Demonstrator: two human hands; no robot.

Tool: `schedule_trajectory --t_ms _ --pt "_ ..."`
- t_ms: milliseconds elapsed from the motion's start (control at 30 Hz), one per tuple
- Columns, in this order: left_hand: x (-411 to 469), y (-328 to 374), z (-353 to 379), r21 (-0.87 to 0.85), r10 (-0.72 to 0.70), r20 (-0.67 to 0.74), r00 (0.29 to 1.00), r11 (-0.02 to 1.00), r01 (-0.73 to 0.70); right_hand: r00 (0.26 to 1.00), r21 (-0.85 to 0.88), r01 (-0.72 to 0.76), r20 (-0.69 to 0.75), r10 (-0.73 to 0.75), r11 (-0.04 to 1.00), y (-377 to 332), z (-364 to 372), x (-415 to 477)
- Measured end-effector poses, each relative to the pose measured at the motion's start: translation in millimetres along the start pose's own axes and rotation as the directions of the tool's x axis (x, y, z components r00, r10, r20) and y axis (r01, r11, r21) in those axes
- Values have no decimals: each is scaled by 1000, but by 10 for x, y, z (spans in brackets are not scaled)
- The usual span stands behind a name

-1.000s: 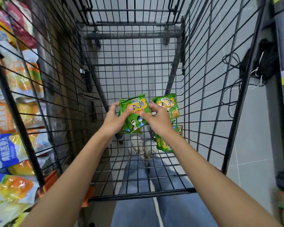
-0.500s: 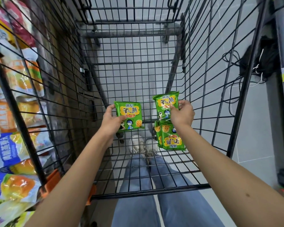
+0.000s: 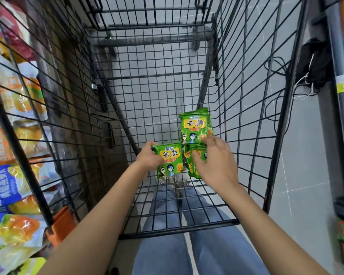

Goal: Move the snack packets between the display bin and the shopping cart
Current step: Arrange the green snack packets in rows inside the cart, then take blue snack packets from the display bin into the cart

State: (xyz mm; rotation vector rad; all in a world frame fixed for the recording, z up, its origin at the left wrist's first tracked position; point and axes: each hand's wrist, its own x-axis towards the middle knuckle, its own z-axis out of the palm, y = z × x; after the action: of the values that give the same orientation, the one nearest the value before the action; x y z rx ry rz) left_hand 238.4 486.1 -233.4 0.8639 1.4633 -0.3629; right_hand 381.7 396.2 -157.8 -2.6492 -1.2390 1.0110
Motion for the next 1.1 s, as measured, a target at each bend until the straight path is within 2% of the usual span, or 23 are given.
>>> schedule_trajectory --t_ms 133,267,333,533,700,800,933,1000,1100 --pt "91 -52 158 72 -43 -14 999 996 44 993 17 109 36 -109 994 32 -187 -494" --pt "138 -143 254 285 -35 -95 995 957 61 972 -86 224 -51 -229 971 110 -274 -884" --pt "141 -141 283 393 21 -126 992 919 31 960 -135 258 -72 -269 957 177 -250 -996" --pt "76 -67 399 589 198 -110 974 802 -97 935 -193 273 -176 -307 943 222 -154 -1000" --pt "-94 -62 347 729 220 -177 959 685 -22 930 -215 259 -206 -303 942 214 -151 -1003" --pt "-334 -35 225 719 207 -198 958 695 -1 945 -197 247 -166 -281 949 199 -178 -1015" --pt "-957 -1 59 643 299 -87 950 745 -176 972 -165 226 -23 -233 960 212 -213 -1028" --pt "-1366 -24 15 606 395 -81 915 749 -269 968 -132 249 8 -250 959 212 -274 -1039" --pt "-1975 -157 10 616 554 -131 822 695 -370 959 -49 281 -16 -282 958 141 -519 -1126"
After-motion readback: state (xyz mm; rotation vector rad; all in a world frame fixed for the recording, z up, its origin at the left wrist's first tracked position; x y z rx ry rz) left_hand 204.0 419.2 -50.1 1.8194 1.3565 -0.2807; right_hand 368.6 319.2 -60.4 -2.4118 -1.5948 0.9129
